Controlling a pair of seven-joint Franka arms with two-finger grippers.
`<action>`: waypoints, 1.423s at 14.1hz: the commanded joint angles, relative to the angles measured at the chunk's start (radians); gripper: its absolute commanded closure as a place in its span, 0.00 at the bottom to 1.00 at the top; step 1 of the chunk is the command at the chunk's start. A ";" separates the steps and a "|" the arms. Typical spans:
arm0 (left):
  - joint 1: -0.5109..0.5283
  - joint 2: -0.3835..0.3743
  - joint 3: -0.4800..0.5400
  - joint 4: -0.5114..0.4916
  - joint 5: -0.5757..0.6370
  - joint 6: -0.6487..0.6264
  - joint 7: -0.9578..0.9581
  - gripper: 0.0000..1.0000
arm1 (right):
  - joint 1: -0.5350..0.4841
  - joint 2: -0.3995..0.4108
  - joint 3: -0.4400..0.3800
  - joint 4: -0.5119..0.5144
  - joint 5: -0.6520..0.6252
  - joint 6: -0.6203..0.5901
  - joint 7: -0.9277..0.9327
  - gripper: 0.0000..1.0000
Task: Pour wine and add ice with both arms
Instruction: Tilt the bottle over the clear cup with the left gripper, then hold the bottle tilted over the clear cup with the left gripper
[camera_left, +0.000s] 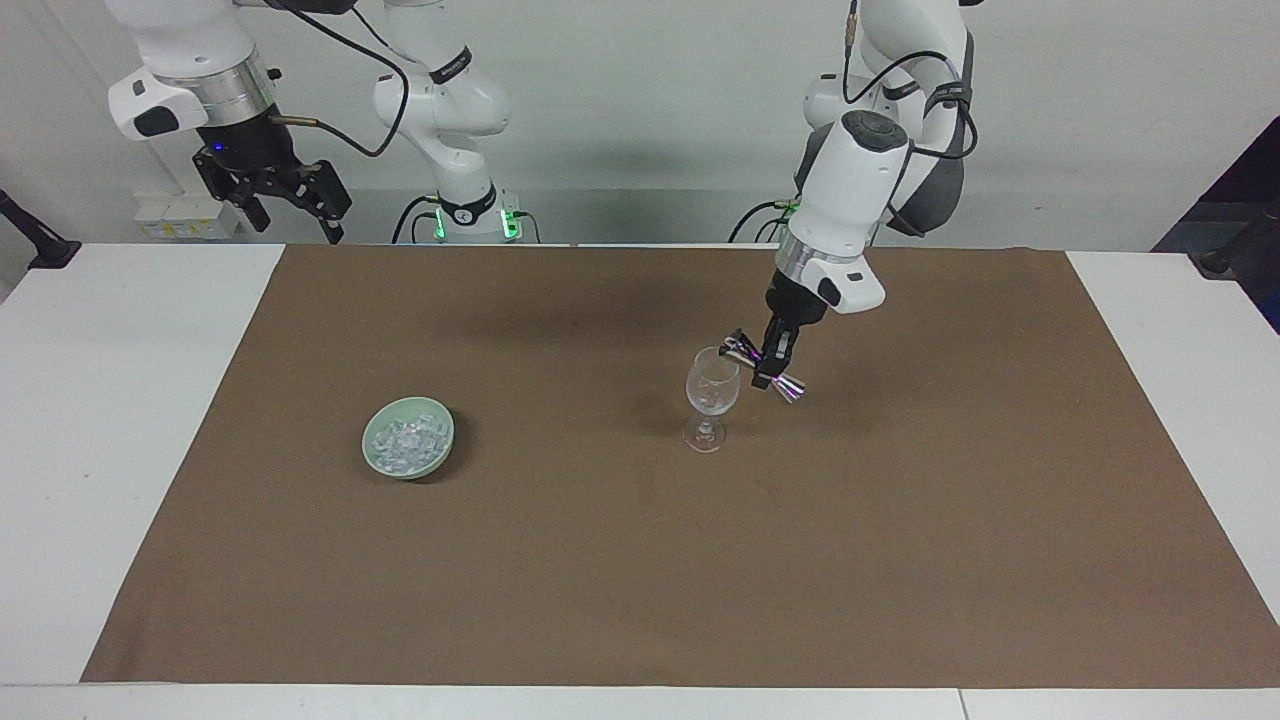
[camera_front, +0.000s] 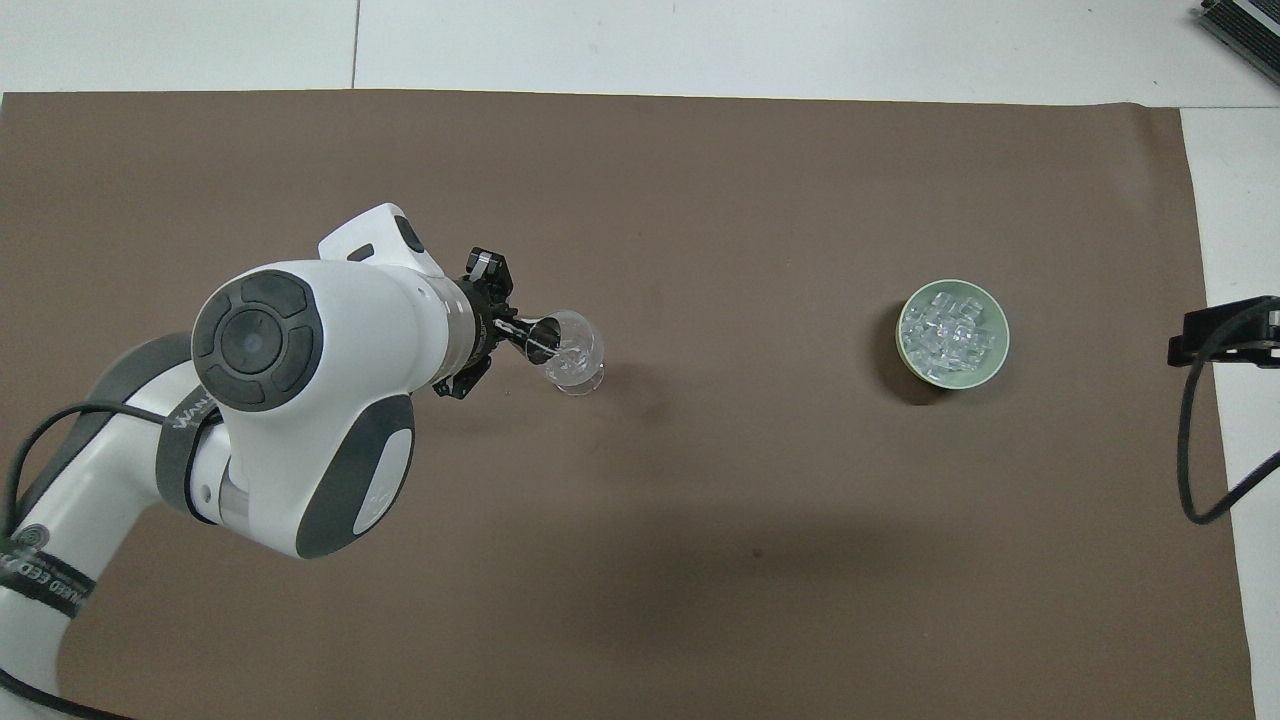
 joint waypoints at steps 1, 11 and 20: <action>-0.027 0.005 0.018 0.030 0.051 -0.035 -0.033 1.00 | -0.022 -0.035 0.009 -0.048 0.012 0.027 -0.033 0.00; -0.046 0.037 0.018 0.089 0.141 -0.073 -0.082 1.00 | -0.019 -0.046 0.011 -0.063 0.012 0.027 -0.033 0.00; -0.067 0.037 0.018 0.099 0.235 -0.102 -0.082 1.00 | -0.012 -0.046 0.011 -0.063 0.014 0.028 -0.024 0.00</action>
